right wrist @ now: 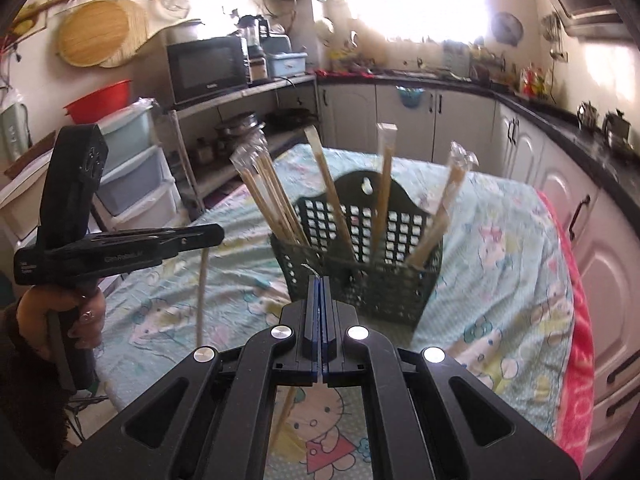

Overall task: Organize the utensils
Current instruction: 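Lift both held chopsticks upright and carry them over the green basket, then lower both held chopsticks into the basket slots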

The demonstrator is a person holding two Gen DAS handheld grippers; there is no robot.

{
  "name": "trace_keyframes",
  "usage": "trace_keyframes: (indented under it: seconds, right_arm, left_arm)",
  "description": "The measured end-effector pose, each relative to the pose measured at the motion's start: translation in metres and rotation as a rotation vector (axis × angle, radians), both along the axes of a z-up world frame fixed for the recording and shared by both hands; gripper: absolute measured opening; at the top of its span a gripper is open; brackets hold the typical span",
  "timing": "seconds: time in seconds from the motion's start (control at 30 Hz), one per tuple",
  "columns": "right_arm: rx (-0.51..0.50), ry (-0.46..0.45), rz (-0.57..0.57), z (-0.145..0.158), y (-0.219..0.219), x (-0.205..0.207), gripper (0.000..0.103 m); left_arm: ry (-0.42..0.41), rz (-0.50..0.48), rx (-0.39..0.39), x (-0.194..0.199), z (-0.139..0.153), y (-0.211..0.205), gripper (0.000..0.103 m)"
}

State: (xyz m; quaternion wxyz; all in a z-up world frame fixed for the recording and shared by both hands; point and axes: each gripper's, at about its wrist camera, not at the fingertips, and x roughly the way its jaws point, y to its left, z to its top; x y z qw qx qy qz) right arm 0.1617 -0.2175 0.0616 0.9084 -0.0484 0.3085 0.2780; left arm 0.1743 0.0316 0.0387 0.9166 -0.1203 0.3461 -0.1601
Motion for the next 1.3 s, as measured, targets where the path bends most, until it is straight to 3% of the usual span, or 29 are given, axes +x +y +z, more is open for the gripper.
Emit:
trace_keyframes:
  seconds: [0.57, 1.3]
  right_arm:
    - [0.055, -0.157, 0.022, 0.06, 0.003, -0.005, 0.001]
    - [0.153, -0.319, 0.009, 0.133, 0.01, 0.022, 0.001]
  left_arm:
    - [-0.187, -0.047, -0.021, -0.012, 0.074, -0.028, 0.005]
    - [-0.381, 0.002, -0.009, 0.011, 0.163, -0.028, 0.005]
